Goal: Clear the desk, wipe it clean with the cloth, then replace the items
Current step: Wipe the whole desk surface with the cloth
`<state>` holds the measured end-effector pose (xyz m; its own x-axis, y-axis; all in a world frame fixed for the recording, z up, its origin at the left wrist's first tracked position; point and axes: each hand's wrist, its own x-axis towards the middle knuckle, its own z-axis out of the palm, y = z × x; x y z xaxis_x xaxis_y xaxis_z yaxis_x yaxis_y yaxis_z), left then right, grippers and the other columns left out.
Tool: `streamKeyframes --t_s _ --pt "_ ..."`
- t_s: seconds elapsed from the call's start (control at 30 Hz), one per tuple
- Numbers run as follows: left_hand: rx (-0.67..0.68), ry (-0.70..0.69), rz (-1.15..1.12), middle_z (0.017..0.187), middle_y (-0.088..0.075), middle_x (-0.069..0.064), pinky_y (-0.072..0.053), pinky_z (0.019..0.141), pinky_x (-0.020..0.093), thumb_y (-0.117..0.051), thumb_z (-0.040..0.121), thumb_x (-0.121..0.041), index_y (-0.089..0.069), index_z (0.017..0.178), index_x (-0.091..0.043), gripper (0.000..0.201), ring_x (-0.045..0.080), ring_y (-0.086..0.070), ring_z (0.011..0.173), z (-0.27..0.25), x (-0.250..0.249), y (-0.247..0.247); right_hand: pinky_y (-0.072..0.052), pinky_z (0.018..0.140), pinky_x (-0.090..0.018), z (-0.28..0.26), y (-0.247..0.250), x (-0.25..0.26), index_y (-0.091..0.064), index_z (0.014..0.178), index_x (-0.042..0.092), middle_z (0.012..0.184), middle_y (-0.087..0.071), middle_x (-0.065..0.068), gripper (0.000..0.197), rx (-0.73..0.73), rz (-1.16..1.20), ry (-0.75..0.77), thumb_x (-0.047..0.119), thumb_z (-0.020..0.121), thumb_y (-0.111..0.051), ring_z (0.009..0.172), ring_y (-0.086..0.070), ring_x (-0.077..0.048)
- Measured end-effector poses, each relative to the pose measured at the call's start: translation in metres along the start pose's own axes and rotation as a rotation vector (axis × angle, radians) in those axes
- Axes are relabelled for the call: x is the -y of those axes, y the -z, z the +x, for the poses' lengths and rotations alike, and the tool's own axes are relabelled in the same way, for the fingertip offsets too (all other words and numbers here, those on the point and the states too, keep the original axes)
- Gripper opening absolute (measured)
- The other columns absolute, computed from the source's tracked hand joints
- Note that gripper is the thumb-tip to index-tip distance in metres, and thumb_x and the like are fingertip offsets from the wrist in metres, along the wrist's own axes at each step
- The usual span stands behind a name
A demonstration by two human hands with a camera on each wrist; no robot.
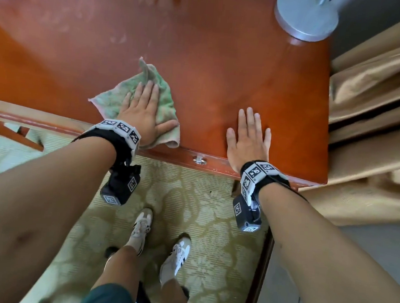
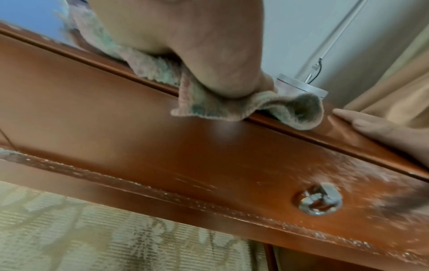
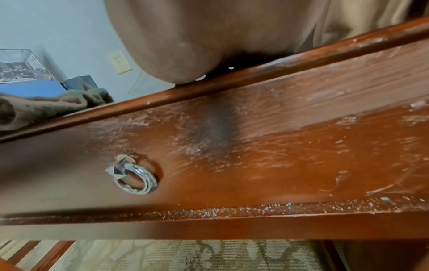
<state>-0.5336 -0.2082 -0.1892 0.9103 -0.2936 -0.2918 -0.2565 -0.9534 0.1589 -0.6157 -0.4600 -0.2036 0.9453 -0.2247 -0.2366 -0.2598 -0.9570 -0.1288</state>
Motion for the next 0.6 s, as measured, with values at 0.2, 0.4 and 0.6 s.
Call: streamKeyframes --t_s 0.2,0.4,0.6 --pt "0.023 0.028 -0.015 0.158 0.019 -0.001 0.005 0.119 0.043 -0.020 0.084 -0.076 0.014 0.151 -0.015 0.097 0.018 0.018 0.145 -0.001 0.004 0.002 0.007 0.120 -0.042 -0.002 0.000 0.001 0.008 0.155 0.024 0.161 0.015 0.007 0.059 -0.006 -0.009 -0.007 0.046 0.102 -0.006 0.148 0.014 -0.011" --pt "0.042 0.058 -0.019 0.157 0.023 -0.001 0.007 0.119 0.044 -0.019 0.082 -0.079 0.016 0.150 -0.016 0.099 0.019 0.020 0.145 0.006 0.001 0.009 0.005 0.120 -0.047 0.000 0.006 0.007 0.002 0.156 0.022 0.162 0.012 0.006 0.062 -0.049 -0.024 -0.019 0.045 0.101 -0.014 0.148 0.012 -0.011" --pt "0.076 0.081 -0.033 0.156 0.026 0.000 0.009 0.118 0.047 -0.020 0.077 -0.083 0.019 0.150 -0.016 0.106 0.020 0.023 0.144 0.024 0.005 0.017 0.004 0.119 -0.045 0.021 0.017 0.035 -0.001 0.156 0.021 0.163 0.009 0.006 0.064 -0.078 0.048 0.012 0.046 0.100 -0.021 0.149 0.010 -0.011"
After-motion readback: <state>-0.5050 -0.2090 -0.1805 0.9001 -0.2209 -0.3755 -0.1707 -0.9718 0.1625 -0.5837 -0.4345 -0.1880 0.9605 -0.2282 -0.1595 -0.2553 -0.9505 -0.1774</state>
